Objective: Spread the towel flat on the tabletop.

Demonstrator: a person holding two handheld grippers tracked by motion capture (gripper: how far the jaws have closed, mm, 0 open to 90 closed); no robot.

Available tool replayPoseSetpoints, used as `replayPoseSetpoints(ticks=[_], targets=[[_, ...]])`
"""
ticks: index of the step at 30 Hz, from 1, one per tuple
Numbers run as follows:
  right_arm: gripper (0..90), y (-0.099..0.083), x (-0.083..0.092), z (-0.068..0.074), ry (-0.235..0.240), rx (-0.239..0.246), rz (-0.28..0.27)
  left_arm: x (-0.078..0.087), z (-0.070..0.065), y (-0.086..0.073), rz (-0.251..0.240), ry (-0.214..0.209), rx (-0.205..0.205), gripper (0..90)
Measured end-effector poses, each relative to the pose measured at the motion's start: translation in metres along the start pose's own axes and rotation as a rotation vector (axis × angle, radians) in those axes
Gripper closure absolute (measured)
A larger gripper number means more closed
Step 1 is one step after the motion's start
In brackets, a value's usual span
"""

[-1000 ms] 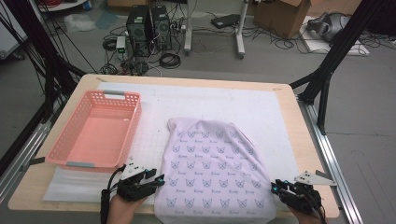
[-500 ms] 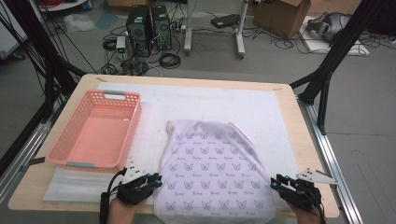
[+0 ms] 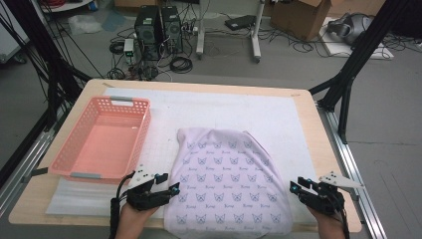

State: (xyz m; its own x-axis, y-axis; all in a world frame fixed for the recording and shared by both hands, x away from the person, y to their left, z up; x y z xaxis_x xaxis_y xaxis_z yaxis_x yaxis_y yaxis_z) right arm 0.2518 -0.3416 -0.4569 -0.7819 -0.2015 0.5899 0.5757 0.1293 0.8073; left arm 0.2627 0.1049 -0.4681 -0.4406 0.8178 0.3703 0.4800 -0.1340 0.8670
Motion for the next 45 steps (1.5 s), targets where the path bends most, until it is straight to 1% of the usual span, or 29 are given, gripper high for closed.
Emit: replayPoseSetpoints(ticks=[1,4,7,9,10,12,16,18,21,23,24,25,26,28,30,31,34,35,37,38,39,40,41,42,43,44,45], targets=[[57.2,0.003,-0.001,0.0,0.002,0.009,-0.008,-0.001,0.001,0.002,0.0,0.001,-0.007,42.2],[56.6,0.009,-0.006,-0.002,0.006,0.01,-0.019,-0.007,0.005,0.006,0.009,-0.006,-0.011,41.5],[56.6,0.015,-0.012,-0.006,0.01,0.009,-0.025,-0.011,0.009,0.013,-0.002,-0.011,-0.018,41.4],[56.6,0.019,-0.018,-0.009,0.011,0.005,-0.026,-0.014,0.015,0.018,-0.007,-0.012,-0.017,41.4],[56.6,0.021,-0.021,-0.01,0.012,0.0,-0.023,-0.015,0.018,0.02,-0.01,-0.013,-0.012,41.4],[56.7,0.024,-0.027,-0.012,0.016,0.003,-0.018,-0.017,0.024,0.024,-0.014,-0.012,-0.006,41.3],[57.1,0.033,-0.041,-0.011,0.025,0.025,-0.012,-0.022,0.034,0.031,-0.02,-0.012,0.005,41.1],[57.2,0.039,-0.049,-0.011,0.027,0.04,-0.014,-0.026,0.037,0.034,-0.022,-0.015,0.004,41.1],[57.6,0.048,-0.065,-0.01,0.023,0.059,-0.003,-0.03,0.04,0.037,-0.018,-0.015,0.003,41.1],[58.1,0.055,-0.078,-0.01,0.013,0.086,0.01,-0.031,0.042,0.038,-0.02,-0.018,0.007,41.1],[59.2,0.059,-0.085,-0.009,0.01,0.102,0.012,-0.031,0.043,0.038,-0.02,-0.014,0.011,41.1],[59.6,0.063,-0.092,-0.008,0.012,0.107,0.015,-0.031,0.044,0.038,-0.016,-0.009,0.012,41.0],[59.8,0.067,-0.1,-0.006,0.01,0.113,0.028,-0.031,0.045,0.037,-0.012,-0.009,0.015,41.0],[60.5,0.076,-0.114,0.002,0.032,0.128,0.044,-0.03,0.045,0.037,-0.012,-0.007,0.015,41.1],[62.3,0.086,-0.125,0.014,0.058,0.155,0.04,-0.031,0.045,0.037,-0.014,-0.003,0.015,41.1],[62.3,0.091,-0.13,0.019,0.077,0.165,0.041,-0.031,0.045,0.037,-0.008,-0.005,0.013,41.1],[62.4,0.105,-0.141,0.035,0.116,0.178,0.032,-0.033,0.044,0.036,-0.003,-0.009,0.013,41.1],[62.7,0.107,-0.145,0.04,0.122,0.185,0.044,-0.033,0.044,0.036,-0.002,-0.007,0.014,41.2],[65.1,0.108,-0.156,0.047,0.107,0.229,0.073,-0.034,0.046,0.036,-0.004,-0.006,0.016,41.2],[65.4,0.108,-0.161,0.049,0.102,0.239,0.087,-0.034,0.046,0.036,-0.006,-0.003,0.017,41.2],[67.7,0.108,-0.165,0.051,0.103,0.238,0.097,-0.034,0.046,0.036,-0.008,-0.004,0.024,41.2],[73.7,0.107,-0.169,0.052,0.111,0.24,0.104,-0.035,0.047,0.036,-0.007,-0.003,0.021,41.2],[82.5,0.106,-0.172,0.053,0.116,0.255,0.108,-0.035,0.047,0.036,-0.003,-0.002,0.022,41.3],[86.4,0.105,-0.173,0.053,0.101,0.284,0.113,-0.036,0.047,0.036,-0.004,-0.001,0.023,41.3],[86.9,0.105,-0.172,0.051,0.051,0.301,0.115,-0.036,0.048,0.036,-0.001,0.0,0.02,41.4],[87.1,0.107,-0.17,0.045,-0.006,0.303,0.102,-0.037,0.049,0.037,-0.002,0.002,0.024,41.5],[87.3,0.11,-0.166,0.037,-0.065,0.285,0.088,-0.038,0.049,0.037,0.0,0.003,0.026,41.5]])
Point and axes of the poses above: each handheld gripper's, and its own axes: x roughly backward along the jaws, y roughly out of its top, z roughly to its left, the point moved 5 cm from there along -x, roughly forward along the jaws, and after that the axes turned 15 degrees about -y, right-handed, at the moved point
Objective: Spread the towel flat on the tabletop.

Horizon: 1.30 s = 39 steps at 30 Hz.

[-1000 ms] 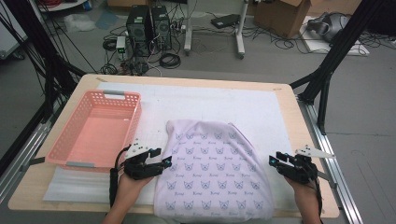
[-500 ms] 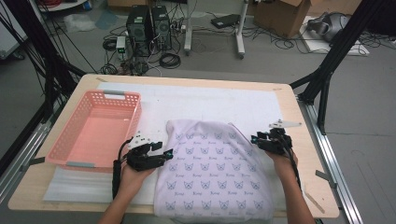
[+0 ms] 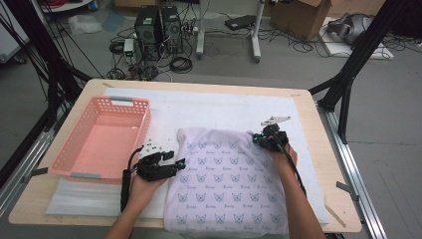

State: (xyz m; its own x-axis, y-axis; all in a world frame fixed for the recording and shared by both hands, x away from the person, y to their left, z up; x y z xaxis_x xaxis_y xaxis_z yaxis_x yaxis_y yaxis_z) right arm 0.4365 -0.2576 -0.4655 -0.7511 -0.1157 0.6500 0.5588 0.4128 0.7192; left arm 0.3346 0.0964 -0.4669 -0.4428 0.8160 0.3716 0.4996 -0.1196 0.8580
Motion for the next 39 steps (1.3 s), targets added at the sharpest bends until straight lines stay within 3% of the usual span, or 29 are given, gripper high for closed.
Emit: replayPoseSetpoints(ticks=[3,5,9,11,12,19,25,28,32,33,35,37,38,39], targets=[[87.2,-0.001,0.012,-0.03,-0.142,-0.062,-0.029,-0.003,0.002,0.001,-0.011,0.006,0.006,42.4],[86.8,-0.005,0.016,-0.043,-0.182,-0.101,-0.018,-0.006,0.003,0.004,0.007,0.014,0.014,42.4],[85.2,-0.016,0.02,-0.052,-0.242,-0.108,0.019,-0.011,0.005,0.014,0.006,0.019,0.014,42.8],[69.6,-0.02,0.019,-0.053,-0.221,-0.12,0.045,-0.017,0.008,0.024,0.007,0.025,0.019,43.3],[67.1,-0.022,0.019,-0.053,-0.21,-0.136,0.046,-0.019,0.009,0.027,0.009,0.026,0.017,43.2],[65.0,-0.025,0.036,-0.054,-0.15,-0.163,-0.033,-0.041,0.028,0.055,0.02,0.064,0.013,44.6],[64.7,-0.028,0.044,-0.051,-0.109,-0.162,-0.054,-0.064,0.062,0.067,0.06,0.157,-0.003,46.5],[64.3,-0.028,0.044,-0.049,-0.094,-0.152,-0.054,-0.073,0.078,0.066,0.086,0.189,0.022,49.5],[64.2,-0.027,0.044,-0.046,-0.081,-0.142,-0.06,-0.083,0.088,0.063,0.1,0.196,0.06,50.7],[64.1,-0.027,0.044,-0.045,-0.079,-0.137,-0.061,-0.087,0.088,0.061,0.109,0.192,0.057,50.9],[63.9,-0.026,0.043,-0.044,-0.075,-0.133,-0.059,-0.091,0.085,0.058,0.146,0.216,-0.009,53.3],[63.9,-0.027,0.042,-0.043,-0.076,-0.136,-0.054,-0.091,0.085,0.059,0.153,0.228,-0.032,62.4],[63.8,-0.027,0.041,-0.043,-0.076,-0.135,-0.054,-0.09,0.086,0.058,0.156,0.217,-0.034,78.1],[63.8,-0.027,0.041,-0.043,-0.075,-0.137,-0.052,-0.09,0.086,0.059,0.152,0.229,-0.036,84.7]])
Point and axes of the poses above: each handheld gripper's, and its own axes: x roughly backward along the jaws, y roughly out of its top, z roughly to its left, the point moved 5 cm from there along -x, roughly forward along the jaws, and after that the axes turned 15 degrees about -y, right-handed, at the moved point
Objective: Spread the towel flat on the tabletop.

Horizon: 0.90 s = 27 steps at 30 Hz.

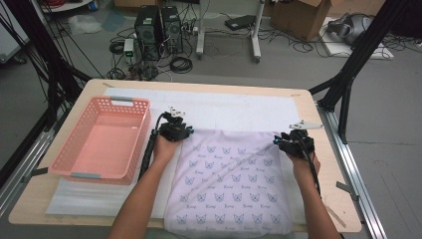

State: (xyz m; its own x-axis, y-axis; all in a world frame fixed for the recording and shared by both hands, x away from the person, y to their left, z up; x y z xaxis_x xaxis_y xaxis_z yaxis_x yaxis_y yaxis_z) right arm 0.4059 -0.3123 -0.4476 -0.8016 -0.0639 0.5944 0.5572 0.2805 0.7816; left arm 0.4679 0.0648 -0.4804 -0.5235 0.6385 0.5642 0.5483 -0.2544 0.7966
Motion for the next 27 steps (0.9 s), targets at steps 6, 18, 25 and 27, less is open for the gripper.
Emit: replayPoseSetpoints(ticks=[6,18,25,27], targets=[[63.6,0.0,-0.002,-0.001,-0.008,-0.005,0.003,0.016,0.01,0.003,-0.074,0.14,0.038,85.6],[59.4,0.005,-0.041,-0.005,0.019,-0.079,0.064,0.009,0.012,-0.004,-0.054,0.035,0.118,62.9],[54.7,0.02,-0.075,0.009,0.028,0.006,0.12,0.008,0.009,-0.004,-0.042,0.012,0.082,85.2],[69.8,0.022,-0.079,0.01,0.042,-0.025,0.098,0.011,0.013,-0.003,-0.06,0.025,0.105,85.6]])
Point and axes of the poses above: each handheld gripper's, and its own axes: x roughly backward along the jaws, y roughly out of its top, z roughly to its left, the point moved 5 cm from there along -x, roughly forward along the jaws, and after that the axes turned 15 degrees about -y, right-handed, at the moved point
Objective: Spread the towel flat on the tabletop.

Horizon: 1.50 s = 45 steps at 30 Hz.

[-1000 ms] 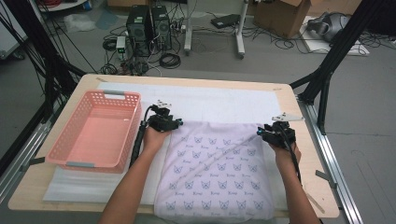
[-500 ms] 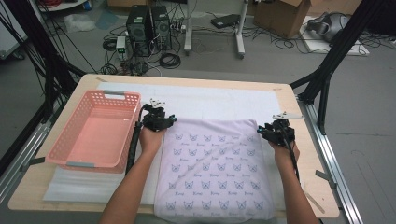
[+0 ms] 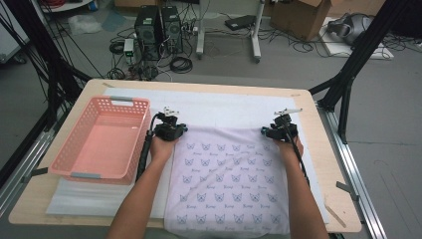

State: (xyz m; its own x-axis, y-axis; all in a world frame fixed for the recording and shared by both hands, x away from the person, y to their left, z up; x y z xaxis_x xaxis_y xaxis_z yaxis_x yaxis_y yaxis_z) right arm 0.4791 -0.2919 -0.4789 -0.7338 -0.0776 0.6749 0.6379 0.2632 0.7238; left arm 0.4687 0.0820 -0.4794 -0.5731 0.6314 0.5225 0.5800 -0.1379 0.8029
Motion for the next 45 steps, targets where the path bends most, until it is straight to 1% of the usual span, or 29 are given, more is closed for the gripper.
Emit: replayPoseSetpoints(ticks=[1,2,3,4,5,6,7,8,9,10,11,13,15,18,20,21,22,23,25,27,28,30,31,33,35,37,39,42,45], targets=[[84.8,0.001,0.0,0.0,0.01,0.009,-0.005,0.001,0.001,0.002,-0.018,0.011,-0.003,85.7],[85.4,0.002,0.0,0.001,0.001,0.037,-0.009,0.003,0.001,0.004,-0.034,0.021,-0.015,85.9],[85.6,0.003,0.001,0.001,-0.025,0.067,-0.017,0.005,0.0,0.007,-0.056,0.029,-0.034,86.0],[85.7,0.006,0.003,0.001,-0.051,0.08,-0.05,0.006,-0.001,0.009,-0.075,0.043,-0.055,86.0],[85.6,0.009,0.005,0.0,-0.066,0.07,-0.087,0.007,-0.001,0.011,-0.086,0.05,-0.07,85.9],[85.3,0.012,0.008,0.0,-0.084,0.057,-0.114,0.007,-0.002,0.011,-0.099,0.051,-0.063,85.7],[83.9,0.013,0.008,0.0,-0.103,0.052,-0.126,0.006,-0.001,0.011,-0.101,0.063,-0.04,82.4],[79.2,0.012,0.008,0.001,-0.117,0.061,-0.123,0.005,0.001,0.01,-0.102,0.072,0.0,69.2],[70.5,0.012,0.007,0.002,-0.132,0.059,-0.118,0.005,0.003,0.009,-0.097,0.062,0.037,58.8],[65.0,0.011,0.006,0.002,-0.131,0.039,-0.112,0.005,0.004,0.007,-0.087,0.053,0.044,58.6],[63.4,0.01,0.006,0.0,-0.122,0.012,-0.107,0.005,0.004,0.006,-0.076,0.044,0.04,57.1],[62.5,0.009,0.008,-0.002,-0.113,-0.024,-0.106,0.005,0.003,0.004,-0.046,0.024,0.033,56.9],[62.9,0.008,0.011,-0.005,-0.106,-0.035,-0.104,0.006,0.001,0.002,-0.027,0.007,0.021,58.5],[63.9,0.004,0.015,-0.011,-0.107,-0.025,-0.085,0.007,0.001,0.0,-0.02,0.003,0.021,62.5],[63.2,0.0,0.018,-0.018,-0.115,-0.054,-0.09,0.007,0.003,-0.002,-0.019,0.011,0.027,62.6],[62.9,-0.001,0.019,-0.022,-0.112,-0.081,-0.098,0.006,0.004,-0.003,-0.017,0.012,0.028,62.5],[62.9,-0.002,0.02,-0.026,-0.111,-0.101,-0.101,0.007,0.004,-0.003,-0.021,0.011,0.034,62.2],[63.0,-0.003,0.021,-0.028,-0.111,-0.111,-0.098,0.007,0.004,-0.003,-0.028,0.005,0.028,61.1],[63.1,-0.004,0.024,-0.031,-0.095,-0.105,-0.098,0.008,0.002,-0.001,-0.049,-0.025,0.017,58.3],[62.1,-0.005,0.027,-0.03,-0.059,-0.098,-0.102,0.009,-0.002,0.0,-0.058,-0.085,0.002,52.4],[59.6,-0.006,0.028,-0.03,-0.03,-0.093,-0.102,0.01,-0.004,0.0,-0.059,-0.111,-0.006,49.5],[53.7,-0.006,0.032,-0.025,0.052,-0.088,-0.102,0.012,-0.007,0.0,-0.054,-0.156,-0.021,45.1],[50.0,-0.006,0.035,-0.023,0.071,-0.079,-0.105,0.014,-0.01,0.001,-0.063,-0.176,-0.017,43.5],[45.8,-0.004,0.042,-0.019,0.115,-0.064,-0.124,0.018,-0.015,0.004,-0.094,-0.204,-0.027,39.7],[42.1,-0.002,0.051,-0.013,0.139,-0.033,-0.138,0.024,-0.021,0.005,-0.12,-0.232,-0.045,39.0],[37.8,-0.002,0.061,-0.008,0.148,0.005,-0.16,0.029,-0.027,0.005,-0.122,-0.267,-0.051,36.3],[36.1,-0.004,0.07,-0.004,0.154,0.033,-0.17,0.036,-0.032,0.002,-0.137,-0.262,-0.066,33.8],[32.1,-0.012,0.084,-0.004,0.167,0.045,-0.19,0.044,-0.038,0.0,-0.13,-0.257,-0.066,24.7],[29.1,-0.023,0.096,-0.005,0.164,0.056,-0.192,0.056,-0.044,-0.001,-0.17,-0.228,-0.097,22.2]])
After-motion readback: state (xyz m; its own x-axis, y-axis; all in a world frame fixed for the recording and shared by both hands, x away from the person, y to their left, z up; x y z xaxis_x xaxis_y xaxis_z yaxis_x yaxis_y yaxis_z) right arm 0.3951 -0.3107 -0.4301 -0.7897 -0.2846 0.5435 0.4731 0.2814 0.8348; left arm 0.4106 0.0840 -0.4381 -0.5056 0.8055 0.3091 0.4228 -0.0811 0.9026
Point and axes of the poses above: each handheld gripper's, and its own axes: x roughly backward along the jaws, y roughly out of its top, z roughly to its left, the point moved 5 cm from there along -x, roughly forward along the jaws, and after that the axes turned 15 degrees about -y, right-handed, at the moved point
